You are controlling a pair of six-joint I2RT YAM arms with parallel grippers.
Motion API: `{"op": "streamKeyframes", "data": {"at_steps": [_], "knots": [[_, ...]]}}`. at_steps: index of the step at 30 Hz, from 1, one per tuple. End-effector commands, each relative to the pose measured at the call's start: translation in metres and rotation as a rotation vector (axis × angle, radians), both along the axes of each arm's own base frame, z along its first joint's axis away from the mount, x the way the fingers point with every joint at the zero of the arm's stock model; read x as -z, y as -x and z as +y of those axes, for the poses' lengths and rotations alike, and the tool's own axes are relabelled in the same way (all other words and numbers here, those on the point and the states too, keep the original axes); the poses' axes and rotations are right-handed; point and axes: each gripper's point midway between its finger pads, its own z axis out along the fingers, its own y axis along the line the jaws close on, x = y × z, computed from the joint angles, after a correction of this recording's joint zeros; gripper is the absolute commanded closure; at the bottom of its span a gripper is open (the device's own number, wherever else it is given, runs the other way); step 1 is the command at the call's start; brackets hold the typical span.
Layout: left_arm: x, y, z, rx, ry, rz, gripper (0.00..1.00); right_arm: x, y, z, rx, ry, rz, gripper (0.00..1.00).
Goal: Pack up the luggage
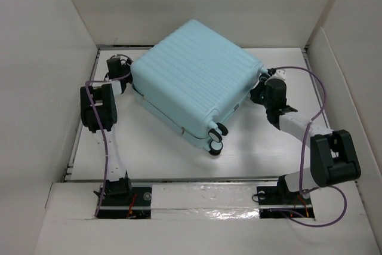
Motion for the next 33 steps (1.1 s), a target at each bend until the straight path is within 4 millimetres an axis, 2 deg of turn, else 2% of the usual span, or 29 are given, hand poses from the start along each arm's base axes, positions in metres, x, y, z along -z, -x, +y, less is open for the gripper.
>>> {"op": "streamKeyframes", "data": {"at_steps": [1, 2, 4, 5, 6, 7, 8, 9, 10, 11, 12, 14, 15, 16, 17, 18, 19, 20, 21, 22, 23, 24, 25, 26, 27, 28, 30, 31, 33], "knots": [[-0.029, 0.032, -0.021, -0.005, 0.097, -0.165, 0.52, -0.009, -0.020, 0.010, -0.033, -0.004, -0.015, 0.77], [-0.041, 0.040, -0.025, -0.018, 0.098, -0.194, 0.52, -0.007, -0.027, 0.012, -0.036, -0.003, -0.009, 0.76], [-0.029, 0.061, -0.042, 0.010, 0.109, -0.182, 0.52, -0.008, -0.035, 0.024, -0.078, -0.013, -0.011, 0.76], [-0.024, 0.068, -0.047, 0.016, 0.117, -0.179, 0.52, -0.016, -0.039, 0.026, -0.088, -0.016, -0.027, 0.76], [-0.021, 0.075, -0.049, 0.018, 0.130, -0.178, 0.52, -0.011, -0.042, 0.032, -0.105, -0.010, -0.013, 0.76], [-0.011, 0.091, -0.056, 0.019, 0.152, -0.177, 0.52, -0.014, -0.043, 0.046, -0.154, -0.020, -0.017, 0.76], [-0.011, 0.100, -0.063, 0.025, 0.158, -0.184, 0.52, -0.015, -0.046, 0.051, -0.178, -0.023, -0.017, 0.76], [-0.009, 0.108, -0.062, 0.021, 0.158, -0.187, 0.53, -0.021, -0.053, 0.062, -0.209, -0.013, -0.023, 0.76], [-0.004, 0.124, -0.068, 0.032, 0.166, -0.201, 0.54, -0.024, -0.055, 0.070, -0.240, -0.011, -0.024, 0.76], [-0.007, 0.132, -0.072, 0.039, 0.165, -0.207, 0.54, -0.029, -0.057, 0.080, -0.266, -0.006, -0.032, 0.76], [-0.007, 0.138, -0.071, 0.037, 0.159, -0.208, 0.54, -0.030, -0.060, 0.082, -0.279, 0.005, -0.030, 0.75], [-0.009, 0.161, -0.080, 0.055, 0.130, -0.215, 0.55, -0.044, -0.068, 0.101, -0.330, 0.000, -0.053, 0.75], [-0.010, 0.167, -0.080, 0.043, 0.108, -0.224, 0.55, -0.046, -0.070, 0.103, -0.346, 0.007, -0.051, 0.74], [0.001, 0.183, -0.083, 0.047, 0.088, -0.184, 0.55, -0.055, -0.080, 0.109, -0.360, 0.003, -0.066, 0.72], [-0.011, 0.191, -0.094, 0.083, 0.053, -0.219, 0.55, -0.059, -0.083, 0.115, -0.391, -0.002, -0.070, 0.72], [-0.011, 0.196, -0.096, 0.073, 0.021, -0.220, 0.55, -0.057, -0.084, 0.119, -0.420, 0.007, -0.048, 0.70], [0.000, 0.212, -0.101, 0.086, -0.001, -0.181, 0.55, -0.060, -0.085, 0.129, -0.458, 0.006, -0.047, 0.68], [-0.012, 0.218, -0.106, 0.096, -0.017, -0.214, 0.55, -0.071, -0.094, 0.139, -0.500, -0.001, -0.064, 0.67], [-0.011, 0.227, -0.115, 0.109, -0.047, -0.219, 0.56, -0.068, -0.095, 0.141, -0.524, 0.016, -0.038, 0.65], [0.000, 0.242, -0.118, 0.117, -0.063, -0.187, 0.56, -0.071, -0.096, 0.150, -0.555, 0.016, -0.037, 0.63], [-0.008, 0.249, -0.123, 0.127, -0.069, -0.211, 0.58, -0.089, -0.102, 0.158, -0.591, 0.011, -0.073, 0.63], [-0.007, 0.258, -0.131, 0.145, -0.081, -0.209, 0.60, -0.073, -0.103, 0.160, -0.608, 0.016, -0.015, 0.62], [0.003, 0.273, -0.133, 0.156, -0.093, -0.182, 0.62, -0.073, -0.105, 0.162, -0.616, 0.016, -0.010, 0.62], [-0.002, 0.278, -0.136, 0.167, -0.096, -0.198, 0.62, -0.074, -0.108, 0.164, -0.625, 0.012, -0.008, 0.60], [0.011, 0.292, -0.136, 0.181, -0.115, -0.156, 0.63, -0.074, -0.111, 0.173, -0.644, 0.009, -0.007, 0.57], [0.014, 0.298, -0.136, 0.184, -0.115, -0.150, 0.63, -0.072, -0.113, 0.176, -0.659, 0.001, -0.001, 0.56], [0.009, 0.308, -0.135, 0.183, -0.099, -0.174, 0.65, -0.063, -0.115, 0.182, -0.691, -0.012, 0.038, 0.53], [0.020, 0.321, -0.133, 0.193, -0.107, -0.132, 0.65, -0.060, -0.123, 0.187, -0.698, -0.015, 0.040, 0.52], [0.014, 0.331, -0.136, 0.205, -0.106, -0.157, 0.65, -0.057, -0.122, 0.199, -0.738, -0.046, 0.062, 0.51]]}}
